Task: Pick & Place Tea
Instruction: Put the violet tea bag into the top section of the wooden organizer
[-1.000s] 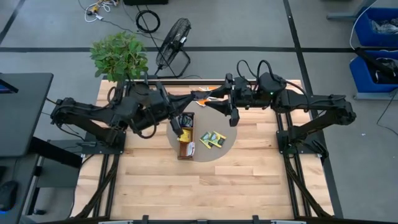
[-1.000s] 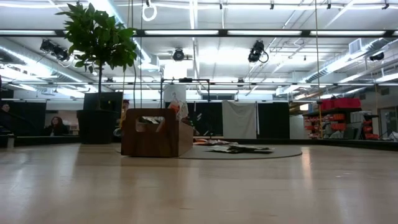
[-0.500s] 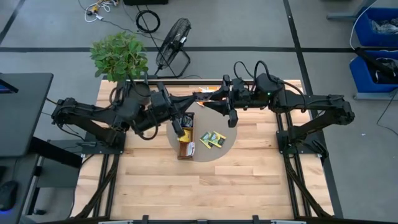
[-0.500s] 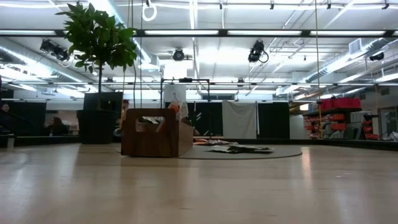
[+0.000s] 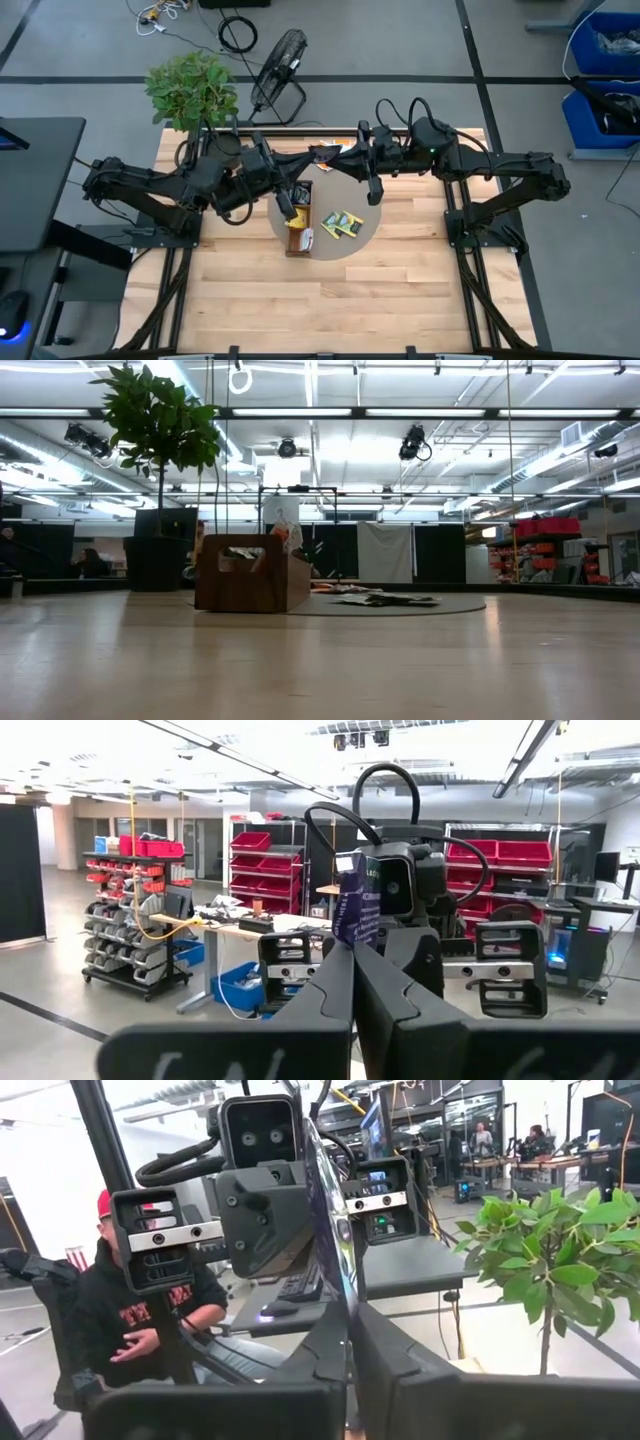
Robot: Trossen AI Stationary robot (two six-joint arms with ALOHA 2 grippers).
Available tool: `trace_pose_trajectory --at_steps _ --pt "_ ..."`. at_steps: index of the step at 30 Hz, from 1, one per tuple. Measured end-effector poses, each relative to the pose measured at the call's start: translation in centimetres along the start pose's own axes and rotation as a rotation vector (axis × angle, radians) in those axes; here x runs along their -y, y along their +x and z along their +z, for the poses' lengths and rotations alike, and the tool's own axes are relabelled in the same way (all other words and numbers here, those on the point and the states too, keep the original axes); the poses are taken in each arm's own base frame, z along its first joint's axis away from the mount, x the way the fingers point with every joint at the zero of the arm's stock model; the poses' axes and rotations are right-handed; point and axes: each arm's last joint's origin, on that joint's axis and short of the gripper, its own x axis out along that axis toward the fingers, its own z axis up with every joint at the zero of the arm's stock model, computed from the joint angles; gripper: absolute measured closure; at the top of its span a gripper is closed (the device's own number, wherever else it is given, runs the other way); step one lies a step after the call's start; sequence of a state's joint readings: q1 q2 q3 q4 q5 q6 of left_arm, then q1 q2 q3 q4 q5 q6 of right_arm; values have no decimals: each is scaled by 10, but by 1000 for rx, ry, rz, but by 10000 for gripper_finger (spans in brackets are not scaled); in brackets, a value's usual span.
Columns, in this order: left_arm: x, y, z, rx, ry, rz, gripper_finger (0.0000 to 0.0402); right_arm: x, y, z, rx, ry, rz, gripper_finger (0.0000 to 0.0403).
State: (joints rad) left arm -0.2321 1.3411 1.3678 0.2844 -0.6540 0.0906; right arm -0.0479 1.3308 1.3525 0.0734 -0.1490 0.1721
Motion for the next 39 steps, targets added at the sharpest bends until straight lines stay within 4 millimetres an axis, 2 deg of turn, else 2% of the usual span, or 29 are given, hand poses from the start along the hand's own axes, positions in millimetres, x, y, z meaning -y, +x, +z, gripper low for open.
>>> trace_pose_trajectory --at_steps 7,17,23,27,32,35,39 --pt "0 -1 1 -1 6 3 380 0 -2 1 -3 -8 -1 400" --pt "4 -15 8 -10 -22 92 302 -1 -12 5 -29 -59 -44 402" --pt "5 -30 18 -18 -57 189 262 2 -20 1 -106 -128 -180 402" --pt "0 -35 22 -3 -213 303 246 0 -21 0 -110 -200 -302 403" --pt "-13 -38 27 91 -553 523 241 -6 -16 -4 -124 -334 -526 403" --pt "-18 -35 26 129 -642 546 241 -8 -10 -9 -153 -421 -648 403" --pt "-24 -28 26 149 -702 487 241 -8 2 -22 -222 -512 -729 403"
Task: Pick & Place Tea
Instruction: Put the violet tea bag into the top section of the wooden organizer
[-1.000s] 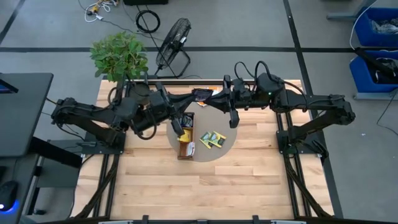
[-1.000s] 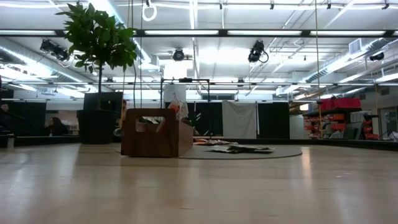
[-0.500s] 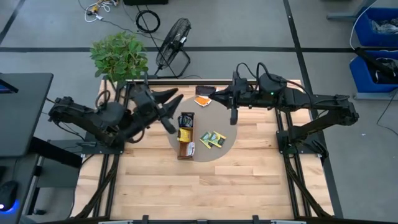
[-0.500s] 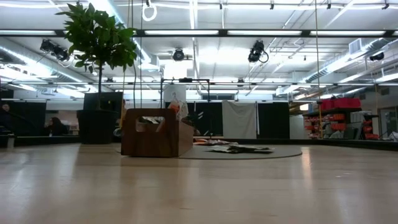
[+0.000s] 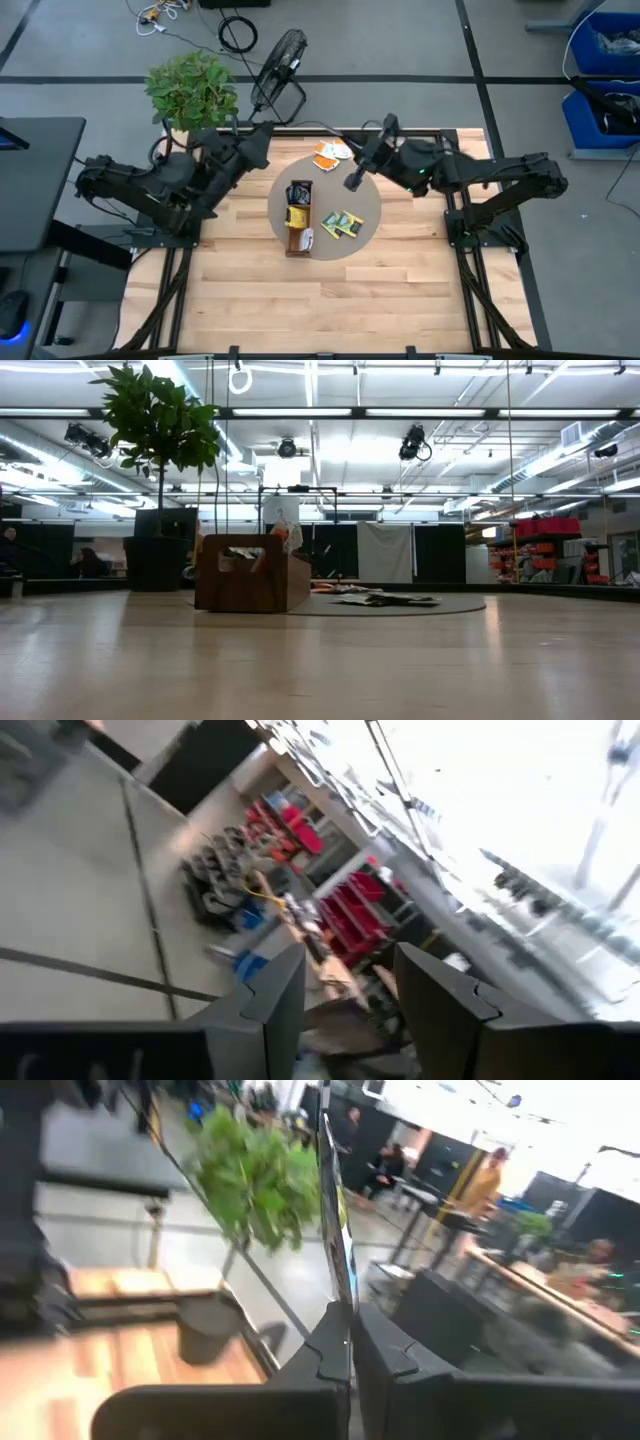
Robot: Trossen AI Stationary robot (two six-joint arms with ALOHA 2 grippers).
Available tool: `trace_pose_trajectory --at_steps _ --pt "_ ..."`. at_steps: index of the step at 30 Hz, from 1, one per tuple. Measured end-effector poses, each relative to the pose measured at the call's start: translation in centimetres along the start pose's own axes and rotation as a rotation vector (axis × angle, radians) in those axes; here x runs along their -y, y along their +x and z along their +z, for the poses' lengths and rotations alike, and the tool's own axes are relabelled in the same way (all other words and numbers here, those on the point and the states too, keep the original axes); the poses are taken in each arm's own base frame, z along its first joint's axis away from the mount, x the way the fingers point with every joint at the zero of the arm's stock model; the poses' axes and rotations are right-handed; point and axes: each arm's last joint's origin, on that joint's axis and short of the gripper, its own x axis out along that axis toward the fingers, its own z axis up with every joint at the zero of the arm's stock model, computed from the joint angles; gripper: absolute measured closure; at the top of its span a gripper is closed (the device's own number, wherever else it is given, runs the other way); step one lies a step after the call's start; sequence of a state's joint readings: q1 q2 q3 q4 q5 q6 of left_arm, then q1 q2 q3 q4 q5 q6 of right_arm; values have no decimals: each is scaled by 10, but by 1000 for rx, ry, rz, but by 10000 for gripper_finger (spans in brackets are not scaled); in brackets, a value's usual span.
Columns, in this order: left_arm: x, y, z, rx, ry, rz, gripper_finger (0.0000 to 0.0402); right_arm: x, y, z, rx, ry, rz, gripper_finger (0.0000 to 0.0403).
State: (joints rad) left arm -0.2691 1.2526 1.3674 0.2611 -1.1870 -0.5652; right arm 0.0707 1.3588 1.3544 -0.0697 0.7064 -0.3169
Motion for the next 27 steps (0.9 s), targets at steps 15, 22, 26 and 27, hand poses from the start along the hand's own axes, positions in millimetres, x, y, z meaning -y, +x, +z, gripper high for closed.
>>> trace_pose_trajectory --at_steps 15,22,26,27 --pt "-46 34 -27 -410 -417 131 239 -20 18 -15 -114 -281 -149 403" --pt "-52 46 -23 -445 -507 147 221 -23 18 -18 -118 -329 -87 403" --pt "-47 49 -20 -442 -561 101 206 -24 18 -20 -139 -403 -74 403" --pt "-47 49 -20 -441 -569 99 202 -24 18 -20 -141 -425 -72 403"
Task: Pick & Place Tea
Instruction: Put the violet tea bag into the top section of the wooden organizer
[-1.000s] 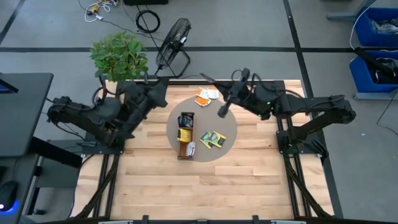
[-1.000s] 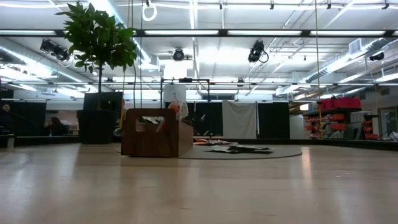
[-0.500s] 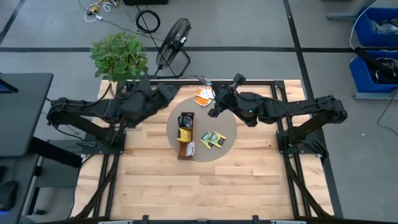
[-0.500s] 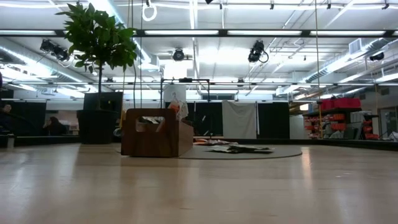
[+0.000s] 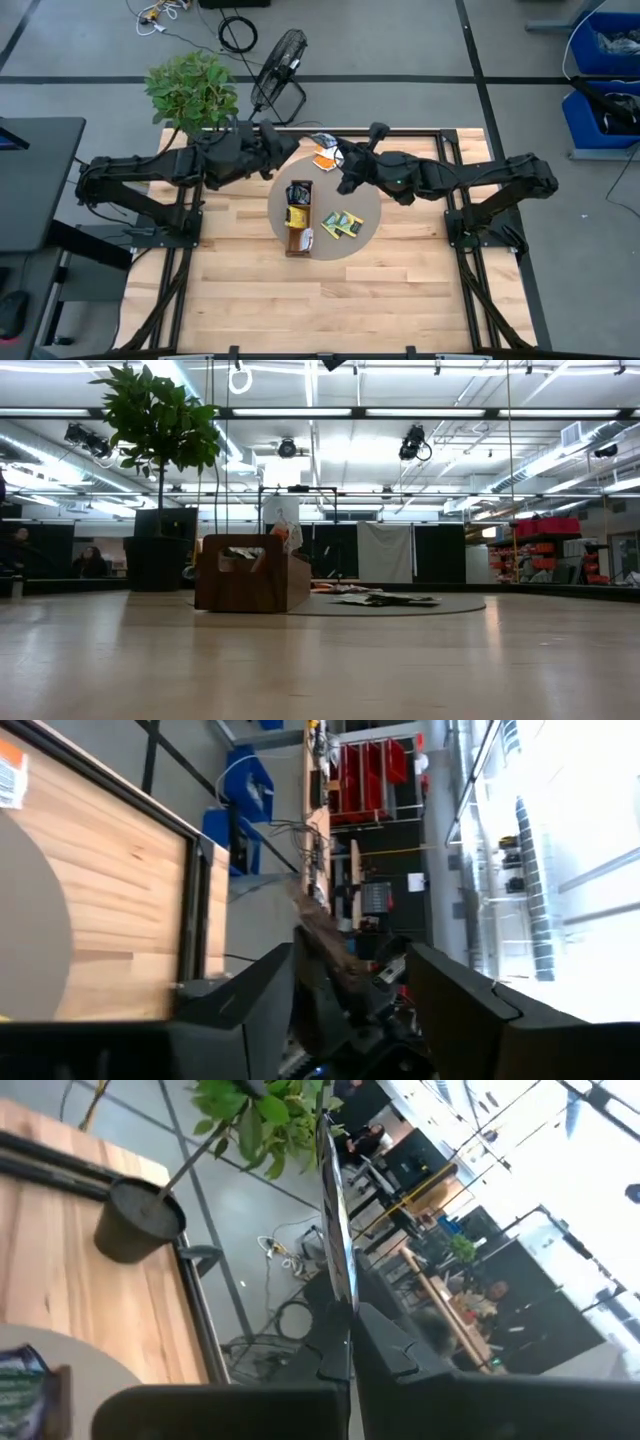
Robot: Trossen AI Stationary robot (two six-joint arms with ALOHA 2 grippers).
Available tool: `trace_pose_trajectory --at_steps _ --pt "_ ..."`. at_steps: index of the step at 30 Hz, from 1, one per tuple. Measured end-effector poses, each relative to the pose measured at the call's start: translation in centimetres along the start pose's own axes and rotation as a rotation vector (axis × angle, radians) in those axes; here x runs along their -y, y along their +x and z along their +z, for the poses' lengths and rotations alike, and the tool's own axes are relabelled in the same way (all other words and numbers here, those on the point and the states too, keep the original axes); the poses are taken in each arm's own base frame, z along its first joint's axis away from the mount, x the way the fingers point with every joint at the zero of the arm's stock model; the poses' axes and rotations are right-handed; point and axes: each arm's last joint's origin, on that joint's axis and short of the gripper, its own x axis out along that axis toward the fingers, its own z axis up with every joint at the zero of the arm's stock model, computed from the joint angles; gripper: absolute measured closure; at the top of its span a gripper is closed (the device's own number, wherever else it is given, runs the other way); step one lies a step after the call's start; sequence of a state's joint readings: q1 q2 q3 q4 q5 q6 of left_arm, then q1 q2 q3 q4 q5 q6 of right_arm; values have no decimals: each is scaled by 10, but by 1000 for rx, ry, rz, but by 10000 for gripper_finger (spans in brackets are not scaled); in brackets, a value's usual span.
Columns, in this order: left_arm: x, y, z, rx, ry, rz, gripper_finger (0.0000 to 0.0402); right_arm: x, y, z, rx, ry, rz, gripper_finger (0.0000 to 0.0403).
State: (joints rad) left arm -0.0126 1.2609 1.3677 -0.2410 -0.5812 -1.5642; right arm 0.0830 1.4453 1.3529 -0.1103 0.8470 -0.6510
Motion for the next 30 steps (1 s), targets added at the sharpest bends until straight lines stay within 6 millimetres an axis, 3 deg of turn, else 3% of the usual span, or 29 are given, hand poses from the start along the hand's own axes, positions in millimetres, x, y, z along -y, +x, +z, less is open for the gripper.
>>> trace_pose_trajectory --at_steps 8,16,30 --pt "-8 13 -6 -35 -5 31 178 -11 10 -2 -18 -64 14 403" --pt "-13 20 -11 -37 7 54 179 -12 13 -5 -28 -55 21 403" --pt "-16 28 -8 -10 5 63 286 -11 16 -7 -35 -52 29 403"
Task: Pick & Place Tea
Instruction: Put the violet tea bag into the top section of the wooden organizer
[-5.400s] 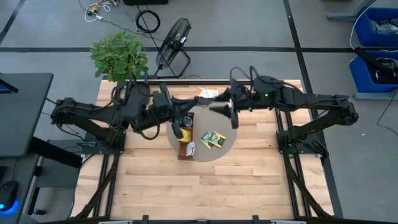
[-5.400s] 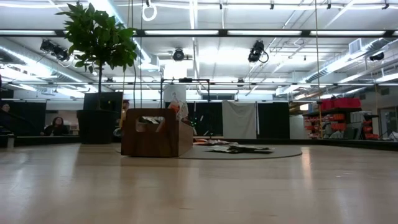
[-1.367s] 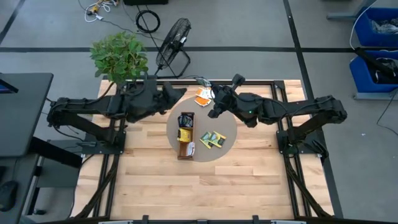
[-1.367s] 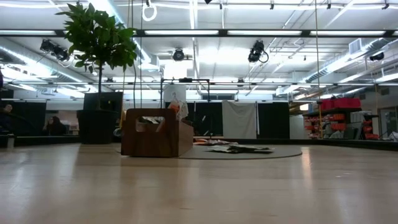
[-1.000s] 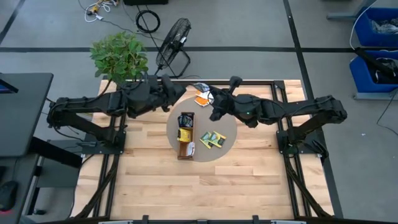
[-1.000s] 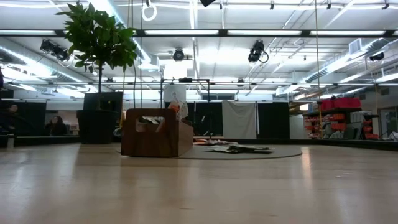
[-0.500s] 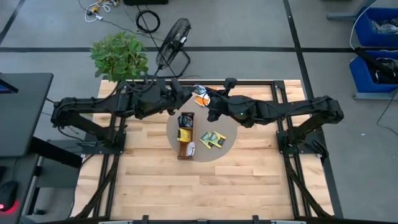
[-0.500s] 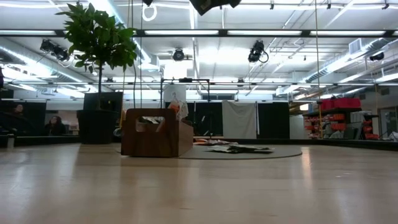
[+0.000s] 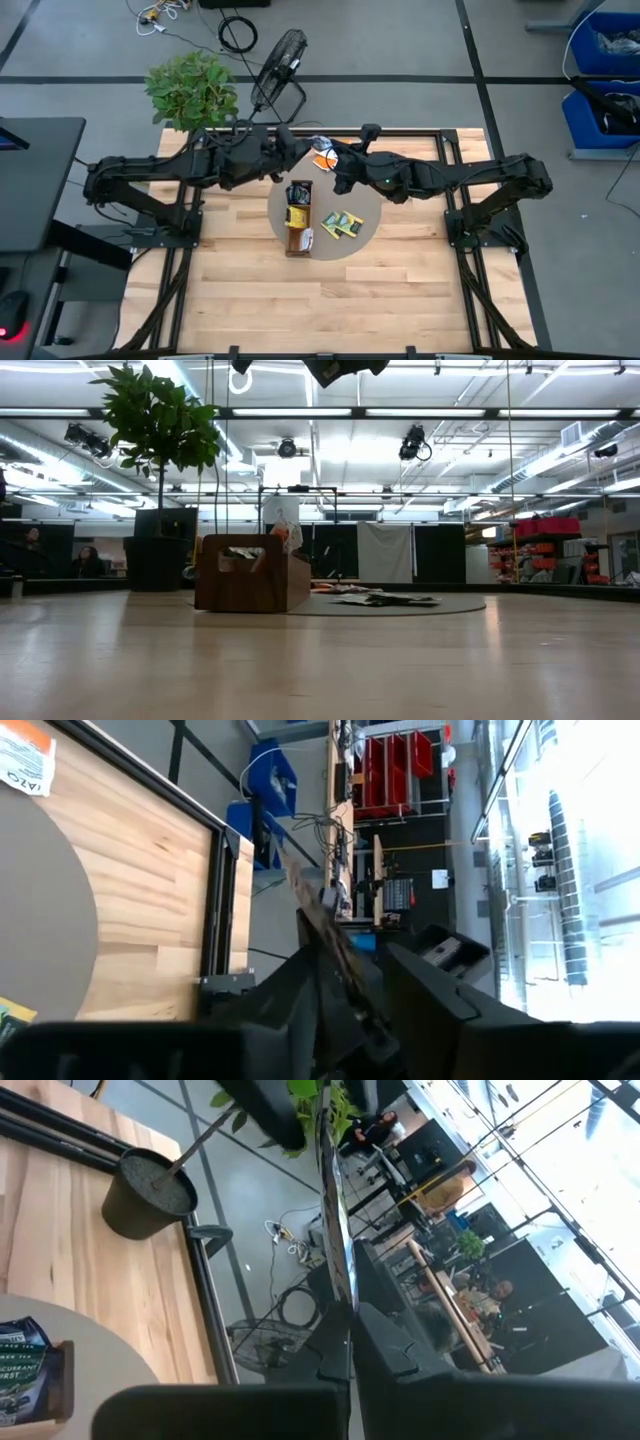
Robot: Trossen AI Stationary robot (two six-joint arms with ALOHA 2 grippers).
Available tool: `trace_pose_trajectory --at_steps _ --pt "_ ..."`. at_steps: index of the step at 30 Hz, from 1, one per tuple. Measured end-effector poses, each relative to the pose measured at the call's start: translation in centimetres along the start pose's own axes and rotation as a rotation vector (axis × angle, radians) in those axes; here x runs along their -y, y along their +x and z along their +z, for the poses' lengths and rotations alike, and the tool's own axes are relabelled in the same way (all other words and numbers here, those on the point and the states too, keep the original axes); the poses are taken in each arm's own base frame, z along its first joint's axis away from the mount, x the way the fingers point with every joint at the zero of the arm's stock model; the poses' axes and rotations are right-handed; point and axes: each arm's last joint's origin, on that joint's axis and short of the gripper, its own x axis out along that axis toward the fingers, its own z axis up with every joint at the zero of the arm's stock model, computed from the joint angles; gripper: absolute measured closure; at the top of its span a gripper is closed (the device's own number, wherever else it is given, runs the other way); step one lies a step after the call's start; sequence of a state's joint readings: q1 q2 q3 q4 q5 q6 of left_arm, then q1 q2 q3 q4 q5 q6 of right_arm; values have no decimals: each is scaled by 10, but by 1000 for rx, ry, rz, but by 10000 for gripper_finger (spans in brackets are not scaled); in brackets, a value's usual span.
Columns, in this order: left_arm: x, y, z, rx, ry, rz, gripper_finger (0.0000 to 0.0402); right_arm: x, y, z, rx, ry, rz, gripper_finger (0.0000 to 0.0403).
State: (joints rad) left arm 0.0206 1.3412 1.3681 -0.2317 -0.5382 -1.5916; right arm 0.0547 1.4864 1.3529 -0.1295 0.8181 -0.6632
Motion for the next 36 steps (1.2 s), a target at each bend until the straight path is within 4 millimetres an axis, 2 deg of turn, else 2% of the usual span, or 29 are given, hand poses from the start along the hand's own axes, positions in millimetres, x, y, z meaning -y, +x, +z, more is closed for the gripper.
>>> trace_pose_trajectory --at_steps 15,22,27,36 --pt "-1 2 1 -6 64 5 394 0 0 -1 -5 12 3 403" --pt "-1 2 1 -7 125 5 398 -1 0 -1 -8 25 6 400" --pt "-1 2 0 -15 188 5 399 -1 0 -1 -7 32 7 364" --pt "-6 -1 0 -93 288 46 400 -1 -10 3 5 38 2 258"
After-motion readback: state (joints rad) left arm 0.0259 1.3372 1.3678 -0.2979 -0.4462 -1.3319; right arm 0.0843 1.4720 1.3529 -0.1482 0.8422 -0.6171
